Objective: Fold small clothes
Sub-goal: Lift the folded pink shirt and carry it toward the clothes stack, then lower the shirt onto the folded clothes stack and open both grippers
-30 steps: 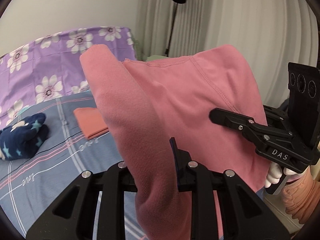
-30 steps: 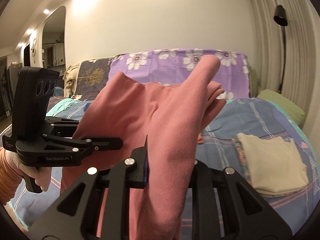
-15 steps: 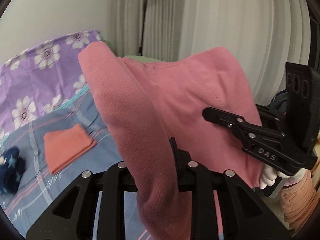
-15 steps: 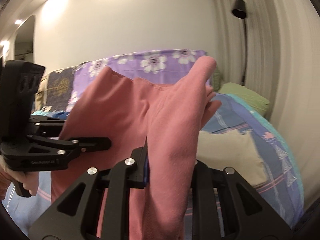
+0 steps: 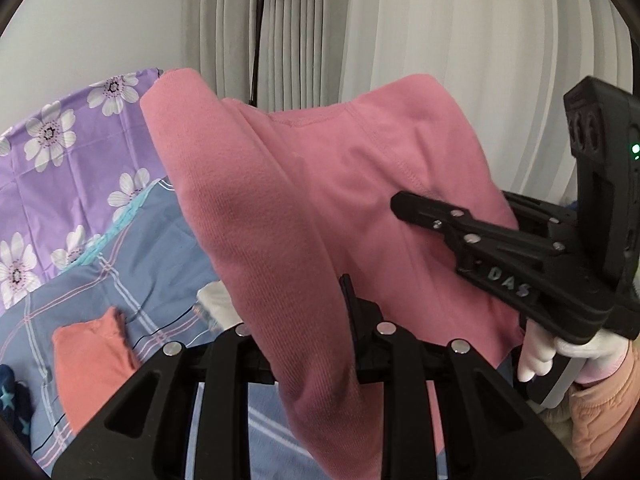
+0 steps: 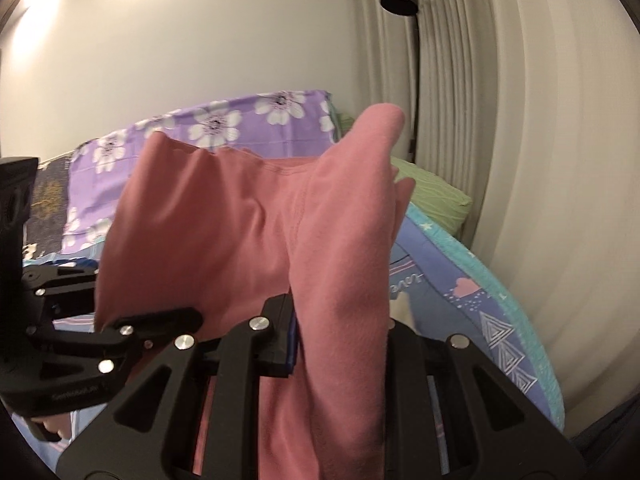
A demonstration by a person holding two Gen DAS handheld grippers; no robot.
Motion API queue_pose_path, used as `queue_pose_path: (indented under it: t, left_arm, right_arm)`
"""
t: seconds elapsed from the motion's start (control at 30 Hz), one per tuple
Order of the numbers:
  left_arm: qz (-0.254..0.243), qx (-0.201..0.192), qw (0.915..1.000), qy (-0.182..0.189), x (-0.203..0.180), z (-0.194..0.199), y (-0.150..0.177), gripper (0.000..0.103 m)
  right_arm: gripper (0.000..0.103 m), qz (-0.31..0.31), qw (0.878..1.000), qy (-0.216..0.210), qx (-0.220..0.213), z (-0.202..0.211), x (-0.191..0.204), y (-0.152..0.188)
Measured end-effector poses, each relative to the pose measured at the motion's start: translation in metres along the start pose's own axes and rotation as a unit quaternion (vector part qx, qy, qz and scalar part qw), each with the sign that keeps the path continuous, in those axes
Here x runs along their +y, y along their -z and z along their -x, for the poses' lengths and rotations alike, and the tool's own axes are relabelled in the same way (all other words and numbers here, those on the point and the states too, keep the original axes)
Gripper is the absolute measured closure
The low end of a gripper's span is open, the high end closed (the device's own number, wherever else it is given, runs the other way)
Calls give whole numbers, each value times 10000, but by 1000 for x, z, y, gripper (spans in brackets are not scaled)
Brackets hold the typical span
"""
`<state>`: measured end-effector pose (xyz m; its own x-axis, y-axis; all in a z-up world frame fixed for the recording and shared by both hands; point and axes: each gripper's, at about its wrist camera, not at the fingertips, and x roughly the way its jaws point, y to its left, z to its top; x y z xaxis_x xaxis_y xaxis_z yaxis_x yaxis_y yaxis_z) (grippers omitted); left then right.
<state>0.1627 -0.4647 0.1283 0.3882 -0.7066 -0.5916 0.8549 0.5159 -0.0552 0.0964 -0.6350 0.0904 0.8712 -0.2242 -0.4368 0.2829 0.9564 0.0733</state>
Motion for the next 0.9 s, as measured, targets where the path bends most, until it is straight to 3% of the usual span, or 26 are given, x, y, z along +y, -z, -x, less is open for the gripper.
queue_pose_path:
  t: [0.2, 0.4, 0.5, 0.57, 0.63, 0.67, 0.7, 0.8, 0.9]
  left_arm:
    - [217, 177, 9995, 133, 7, -42, -6, 78]
    - [561, 301, 9978, -169, 32, -94, 4, 74]
    - [853, 608, 9940, -328, 48, -121, 25, 65]
    - [866, 952, 9902, -537, 56, -140, 48, 60]
    - [766, 992, 9901, -628, 62, -147, 64, 52]
    - [756, 871, 9912, -645, 66, -145, 72, 39]
    - [780, 875, 9909, -660, 70, -146, 74, 34]
    - [934, 929, 9889, -688, 75, -150, 79, 30]
    - [681, 849, 9890, -1006, 63, -149, 80, 30]
  right_arm:
    - [85, 76, 9991, 228, 362, -43, -20, -5]
    - [83, 27, 9965, 436, 708, -102, -20, 0]
    - [62, 19, 9892, 1094, 977, -134, -18, 18]
    - [60, -163, 9800, 1391, 1414, -156, -27, 43]
    - [56, -425, 9706, 1491, 1842, -171, -42, 70]
    - [56, -654, 9708, 1387, 1844, -172, -50, 83]
    - [51, -949, 9744, 1256, 1607, -166, -59, 93]
    - [45, -1228, 9778, 1048, 1338, -162, -69, 107]
    - [42, -1235, 9775, 1145, 1270, -163, -68, 112]
